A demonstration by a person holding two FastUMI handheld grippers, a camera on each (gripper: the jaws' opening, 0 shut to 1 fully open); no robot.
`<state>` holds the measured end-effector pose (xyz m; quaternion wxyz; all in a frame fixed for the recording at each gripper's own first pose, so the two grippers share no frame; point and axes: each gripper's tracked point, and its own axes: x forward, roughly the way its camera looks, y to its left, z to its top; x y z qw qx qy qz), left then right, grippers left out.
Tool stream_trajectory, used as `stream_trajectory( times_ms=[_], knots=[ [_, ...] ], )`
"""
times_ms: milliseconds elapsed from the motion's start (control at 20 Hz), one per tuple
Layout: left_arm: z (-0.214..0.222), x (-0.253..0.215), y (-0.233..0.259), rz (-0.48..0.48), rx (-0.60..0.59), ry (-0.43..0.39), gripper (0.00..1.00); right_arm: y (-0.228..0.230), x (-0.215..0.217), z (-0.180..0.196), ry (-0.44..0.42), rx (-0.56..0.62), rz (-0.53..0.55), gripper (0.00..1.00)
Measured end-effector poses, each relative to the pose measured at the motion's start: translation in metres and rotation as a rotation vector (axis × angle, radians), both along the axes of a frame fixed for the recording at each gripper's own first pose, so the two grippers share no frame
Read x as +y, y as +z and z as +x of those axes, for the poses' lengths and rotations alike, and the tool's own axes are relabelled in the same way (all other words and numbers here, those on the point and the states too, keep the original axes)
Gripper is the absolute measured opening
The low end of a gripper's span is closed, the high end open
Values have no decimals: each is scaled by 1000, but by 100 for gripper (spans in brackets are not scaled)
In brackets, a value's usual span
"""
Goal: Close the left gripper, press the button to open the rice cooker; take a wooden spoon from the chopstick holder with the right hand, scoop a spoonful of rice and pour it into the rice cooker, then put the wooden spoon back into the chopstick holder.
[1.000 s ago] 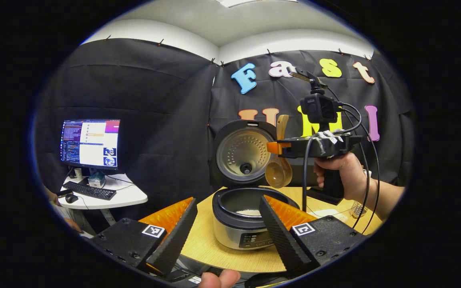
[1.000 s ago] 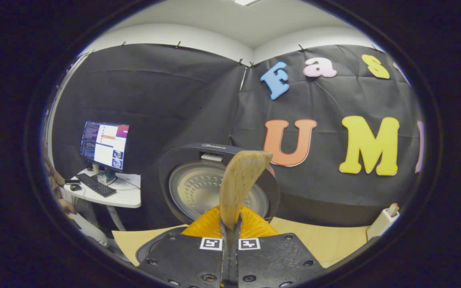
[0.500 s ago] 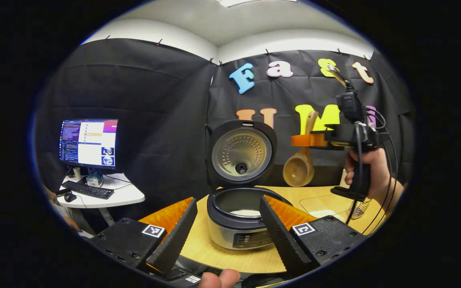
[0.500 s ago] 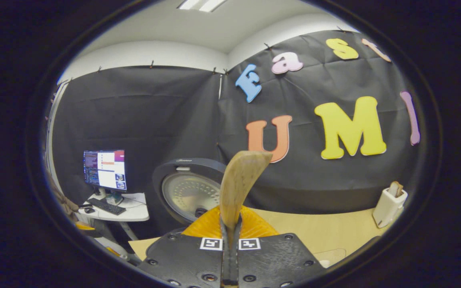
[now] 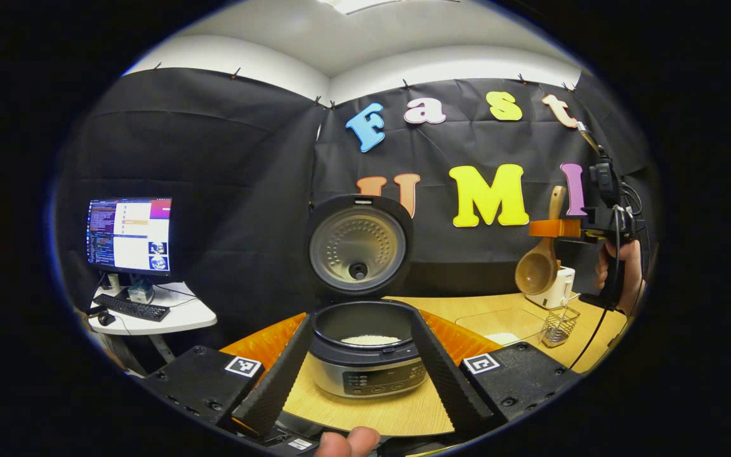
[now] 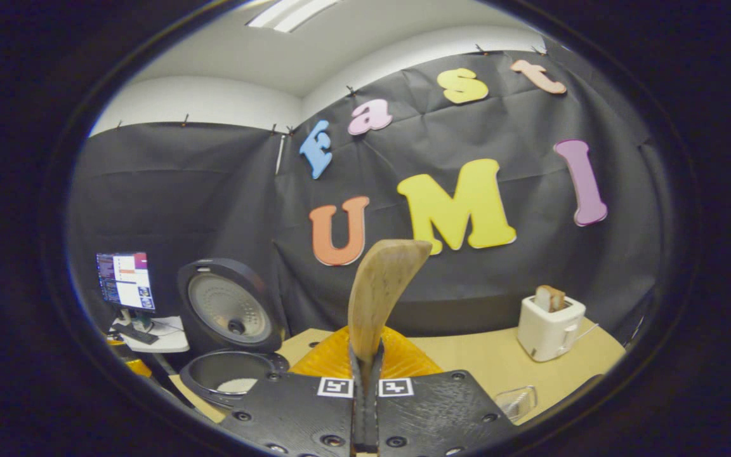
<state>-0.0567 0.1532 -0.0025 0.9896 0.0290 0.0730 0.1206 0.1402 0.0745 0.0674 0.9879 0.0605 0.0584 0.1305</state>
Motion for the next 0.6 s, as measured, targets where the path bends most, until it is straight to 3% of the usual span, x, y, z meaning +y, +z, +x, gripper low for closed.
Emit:
stream_trajectory(
  times_ms=[300, 600],
  knots=[
    [8, -17, -14, -14, 41, -32, 99, -11, -109, -5, -184, 4, -51, 0],
    [5, -10, -11, -12, 28, -13, 99, -39, -143, 5, -248, 44, -37, 0]
  ],
)
